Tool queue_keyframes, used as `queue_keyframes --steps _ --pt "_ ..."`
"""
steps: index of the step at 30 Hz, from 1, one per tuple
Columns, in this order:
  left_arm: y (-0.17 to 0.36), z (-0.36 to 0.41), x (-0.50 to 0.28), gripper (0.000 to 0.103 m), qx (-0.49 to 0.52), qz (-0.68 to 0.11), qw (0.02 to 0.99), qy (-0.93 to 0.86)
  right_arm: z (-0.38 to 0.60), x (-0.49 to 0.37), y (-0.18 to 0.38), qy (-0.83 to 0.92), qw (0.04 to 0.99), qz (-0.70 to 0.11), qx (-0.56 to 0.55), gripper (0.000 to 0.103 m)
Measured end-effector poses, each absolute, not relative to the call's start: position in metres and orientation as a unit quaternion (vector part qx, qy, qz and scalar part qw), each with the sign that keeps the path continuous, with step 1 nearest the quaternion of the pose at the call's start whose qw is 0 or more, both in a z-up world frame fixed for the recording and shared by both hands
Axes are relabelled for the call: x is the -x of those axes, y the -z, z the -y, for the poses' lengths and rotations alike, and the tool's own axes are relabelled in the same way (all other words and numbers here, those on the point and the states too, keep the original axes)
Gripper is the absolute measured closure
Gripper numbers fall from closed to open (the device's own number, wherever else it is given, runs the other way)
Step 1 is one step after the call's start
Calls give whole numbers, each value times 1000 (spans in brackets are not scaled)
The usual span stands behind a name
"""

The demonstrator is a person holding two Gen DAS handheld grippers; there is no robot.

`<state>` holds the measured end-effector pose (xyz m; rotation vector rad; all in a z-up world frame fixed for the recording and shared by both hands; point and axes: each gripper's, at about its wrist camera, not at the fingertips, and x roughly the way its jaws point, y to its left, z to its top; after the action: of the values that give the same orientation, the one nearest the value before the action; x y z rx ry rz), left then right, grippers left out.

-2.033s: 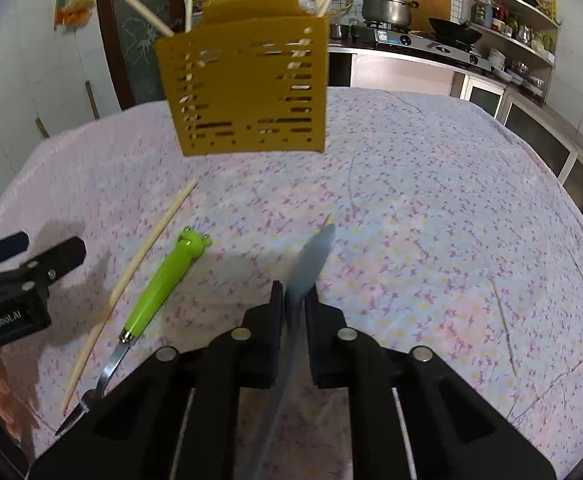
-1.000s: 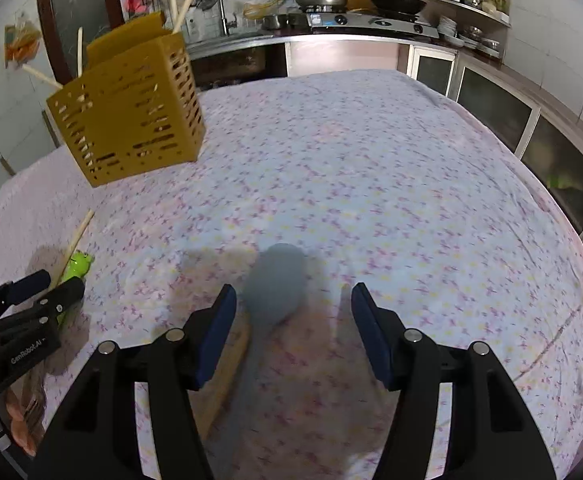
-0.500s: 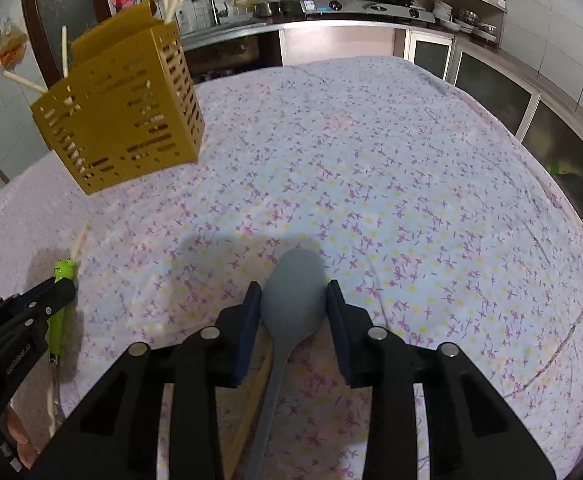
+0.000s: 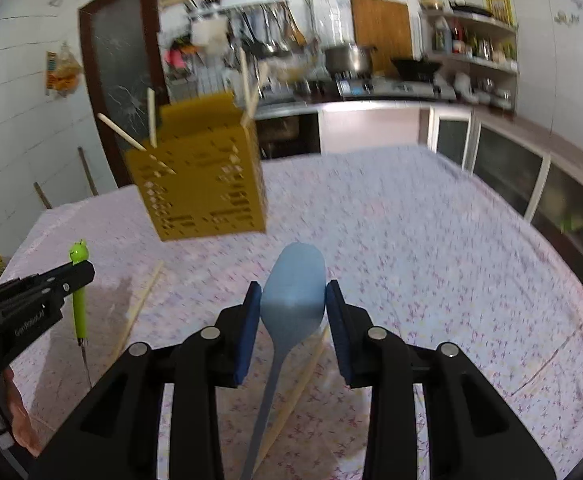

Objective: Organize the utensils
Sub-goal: 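Carry the fork and spoon up and lower them into the yellow holder with both tools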

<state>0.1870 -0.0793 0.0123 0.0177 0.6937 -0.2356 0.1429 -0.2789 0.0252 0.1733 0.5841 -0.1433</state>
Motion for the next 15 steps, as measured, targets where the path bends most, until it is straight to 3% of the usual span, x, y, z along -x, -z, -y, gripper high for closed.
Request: queue_keyframes --steps 15 --pt "-38 57 -149 88 11 -274 957 94 264 -115 -48 57 975 -209 -50 70"
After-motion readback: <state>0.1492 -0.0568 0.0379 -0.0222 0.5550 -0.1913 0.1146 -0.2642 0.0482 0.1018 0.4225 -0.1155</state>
